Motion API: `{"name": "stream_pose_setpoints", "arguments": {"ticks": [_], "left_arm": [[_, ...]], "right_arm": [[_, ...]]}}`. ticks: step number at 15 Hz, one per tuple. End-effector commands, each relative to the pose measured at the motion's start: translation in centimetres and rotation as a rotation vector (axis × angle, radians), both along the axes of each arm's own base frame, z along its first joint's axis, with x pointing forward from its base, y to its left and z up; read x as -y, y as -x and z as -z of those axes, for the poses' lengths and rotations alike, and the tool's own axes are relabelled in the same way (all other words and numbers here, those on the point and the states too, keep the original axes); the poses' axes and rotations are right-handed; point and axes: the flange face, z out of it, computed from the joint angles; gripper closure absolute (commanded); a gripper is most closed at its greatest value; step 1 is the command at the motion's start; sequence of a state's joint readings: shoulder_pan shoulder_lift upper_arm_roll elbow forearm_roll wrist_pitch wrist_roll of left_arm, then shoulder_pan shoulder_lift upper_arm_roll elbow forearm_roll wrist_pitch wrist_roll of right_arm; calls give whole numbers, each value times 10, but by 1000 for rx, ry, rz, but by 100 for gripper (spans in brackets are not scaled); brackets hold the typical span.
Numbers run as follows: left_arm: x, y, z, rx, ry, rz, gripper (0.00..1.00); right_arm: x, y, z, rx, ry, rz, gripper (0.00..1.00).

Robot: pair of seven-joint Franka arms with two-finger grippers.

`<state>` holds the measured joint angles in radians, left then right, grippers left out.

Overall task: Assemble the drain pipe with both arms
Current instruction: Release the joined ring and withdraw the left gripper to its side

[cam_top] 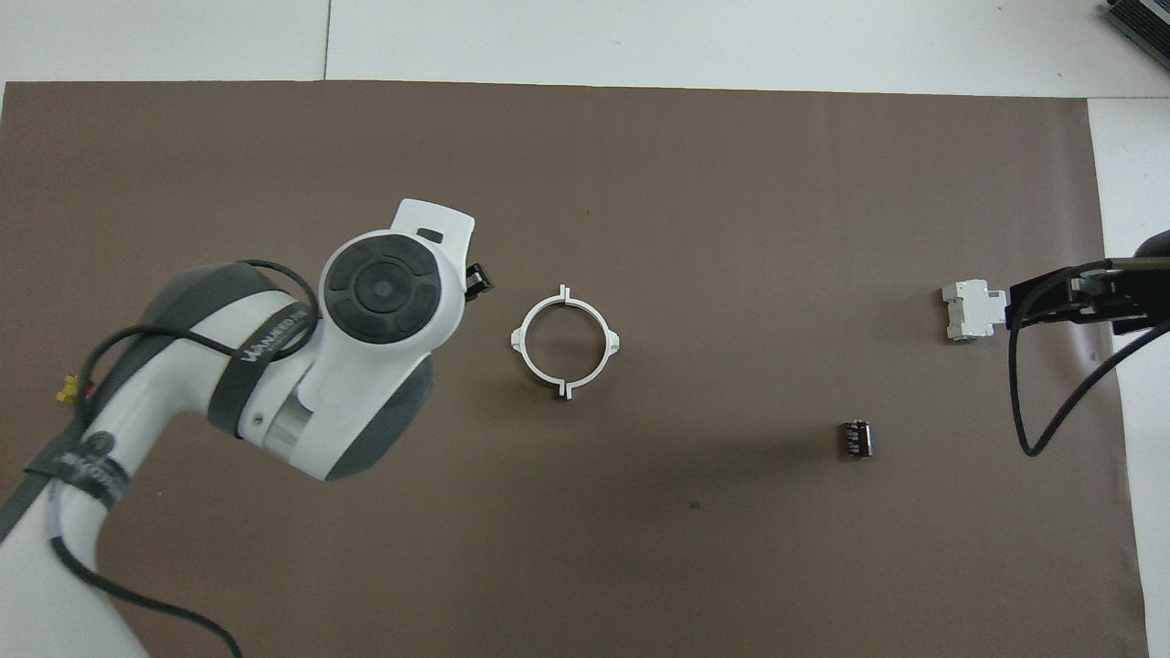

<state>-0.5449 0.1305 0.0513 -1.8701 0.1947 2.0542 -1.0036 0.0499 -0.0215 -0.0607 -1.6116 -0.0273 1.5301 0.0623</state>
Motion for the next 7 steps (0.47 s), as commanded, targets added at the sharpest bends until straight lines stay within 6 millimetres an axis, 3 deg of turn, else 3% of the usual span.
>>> {"name": "stream_pose_setpoints", "arguments": {"ticks": [1, 4, 7], "left_arm": [[-50, -14, -38, -82, 1, 130, 0], [-116, -34, -78, -134, 1, 215, 0], [-182, -30, -104, -154, 39, 292, 0]], "right_arm": [[1, 2, -4, 17, -11, 7, 0], [1, 2, -4, 17, -11, 7, 0], [1, 2, -4, 17, -11, 7, 0]]}}
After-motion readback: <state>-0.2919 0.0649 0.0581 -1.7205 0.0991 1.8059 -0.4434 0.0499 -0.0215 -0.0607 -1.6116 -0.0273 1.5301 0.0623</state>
